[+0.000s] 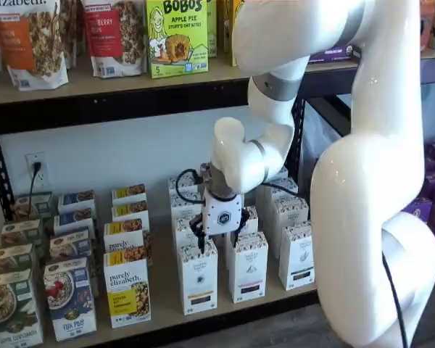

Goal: Pick up the white box with a yellow strip in the middle, on the bottom shelf, the fourth box from the left

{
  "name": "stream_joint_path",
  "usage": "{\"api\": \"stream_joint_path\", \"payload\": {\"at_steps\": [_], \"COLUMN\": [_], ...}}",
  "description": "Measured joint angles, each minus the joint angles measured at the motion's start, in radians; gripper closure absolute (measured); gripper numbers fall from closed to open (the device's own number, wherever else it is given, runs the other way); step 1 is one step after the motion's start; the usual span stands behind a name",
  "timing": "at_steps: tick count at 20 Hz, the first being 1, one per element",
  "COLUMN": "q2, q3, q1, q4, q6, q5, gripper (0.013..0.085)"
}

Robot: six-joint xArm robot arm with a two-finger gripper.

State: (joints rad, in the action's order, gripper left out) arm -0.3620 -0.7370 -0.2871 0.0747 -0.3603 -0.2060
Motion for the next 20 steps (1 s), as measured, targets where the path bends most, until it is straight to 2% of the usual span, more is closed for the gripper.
{"api": "stream_joint_path", "payload": {"at_steps": [5, 13, 20], "q2": [-0.054, -0.135, -0.21], "q3": [-0.037, -0.11, -0.19], "q1": [0.003, 0.003, 0.006], "q4": [0.049, 0.04, 0.079], "q6": [-0.045, -0.036, -0.07], "q5": [0.018, 0.029, 0.039], "gripper": [0.013, 0.013, 0.013]}}
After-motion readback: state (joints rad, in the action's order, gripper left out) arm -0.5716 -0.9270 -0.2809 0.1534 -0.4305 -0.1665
